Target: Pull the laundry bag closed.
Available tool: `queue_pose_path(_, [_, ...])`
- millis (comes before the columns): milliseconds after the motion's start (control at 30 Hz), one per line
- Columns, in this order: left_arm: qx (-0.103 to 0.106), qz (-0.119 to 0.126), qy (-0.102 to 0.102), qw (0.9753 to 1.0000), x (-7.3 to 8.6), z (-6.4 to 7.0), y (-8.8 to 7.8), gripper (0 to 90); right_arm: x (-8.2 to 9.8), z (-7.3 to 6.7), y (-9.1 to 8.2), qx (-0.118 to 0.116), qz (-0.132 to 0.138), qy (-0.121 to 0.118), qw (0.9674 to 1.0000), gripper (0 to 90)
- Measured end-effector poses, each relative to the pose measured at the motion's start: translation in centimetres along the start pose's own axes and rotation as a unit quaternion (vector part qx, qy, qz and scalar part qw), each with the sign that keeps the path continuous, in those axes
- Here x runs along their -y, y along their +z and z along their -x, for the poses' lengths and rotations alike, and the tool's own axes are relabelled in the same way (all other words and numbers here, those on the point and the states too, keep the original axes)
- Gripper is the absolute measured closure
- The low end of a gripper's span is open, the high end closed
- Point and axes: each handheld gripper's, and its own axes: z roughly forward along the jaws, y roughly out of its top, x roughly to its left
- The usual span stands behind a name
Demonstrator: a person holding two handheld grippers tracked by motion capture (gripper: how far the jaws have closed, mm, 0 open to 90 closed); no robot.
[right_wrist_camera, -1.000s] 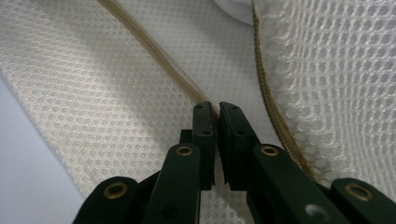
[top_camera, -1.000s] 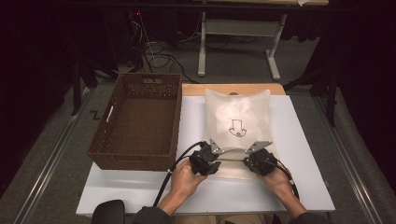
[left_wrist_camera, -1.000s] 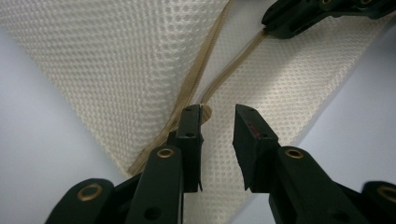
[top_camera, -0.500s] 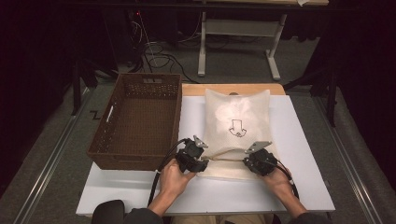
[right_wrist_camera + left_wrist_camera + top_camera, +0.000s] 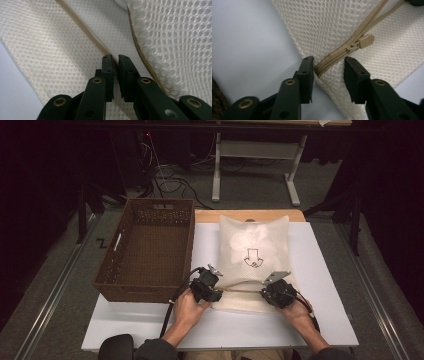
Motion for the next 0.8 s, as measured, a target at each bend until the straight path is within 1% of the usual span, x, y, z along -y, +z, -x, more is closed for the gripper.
queue_pose_path(67, [0.009,0.005,-0.005,0.9999,0.0,-0.1,0.1,66.2,0.0,0.1,0.0,-0.002,0.000,0.000,1.0000,83.1])
queue_pose_path(100, [0.015,0.005,-0.003,0.9999,0.1,-0.2,0.0,69.2,0.0,0.1,0.0,-0.003,-0.001,0.004,1.0000,82.7])
queue_pose_path(167, [0.018,0.008,0.001,0.9998,0.1,-0.1,0.0,74.7,0.0,0.1,0.0,-0.002,0.000,0.005,1.0000,82.2])
queue_pose_path(200, [0.020,0.005,0.006,0.9998,0.1,0.0,-0.1,78.2,0.0,0.0,0.0,0.000,0.001,0.004,1.0000,82.0])
queue_pose_path(267, [0.022,0.006,0.007,0.9997,0.1,0.1,-0.1,81.9,-0.1,-0.1,-0.1,0.002,0.001,0.013,0.9999,79.0])
queue_pose_path(300, [0.024,0.005,0.009,0.9997,0.2,0.1,-0.2,83.0,-0.1,-0.2,-0.1,0.003,-0.001,0.013,0.9999,78.1])
queue_pose_path(367, [0.025,0.009,0.006,0.9996,0.2,0.1,-0.3,84.2,-0.3,-0.4,-0.2,0.005,-0.002,0.011,0.9999,75.9])
queue_pose_path(433, [0.028,0.014,0.004,0.9995,0.3,0.1,-0.4,84.9,-0.3,-0.5,-0.3,0.004,0.000,0.016,0.9999,75.8])
queue_pose_path(467, [0.028,0.012,0.007,0.9995,0.3,0.1,-0.4,85.1,-0.3,-0.5,-0.3,0.004,0.003,0.016,0.9999,75.9])
queue_pose_path(500, [0.029,0.015,0.004,0.9995,0.4,0.2,-0.4,85.3,-0.4,-0.7,-0.4,-0.001,0.007,0.022,0.9997,75.9])
queue_pose_path(633, [0.031,0.015,0.006,0.9994,0.4,0.2,-0.3,85.6,-1.0,-1.3,-0.7,-0.012,0.030,0.021,0.9993,76.1])
queue_pose_path(733, [0.033,0.017,0.008,0.9993,0.4,0.2,-0.3,85.7,-1.4,-2.0,-0.9,-0.032,0.042,0.023,0.9983,75.9])
queue_pose_path(800, [0.038,0.020,0.006,0.9991,0.4,0.2,-0.4,85.7,-1.7,-2.5,-0.9,-0.036,0.042,0.015,0.9984,75.1])
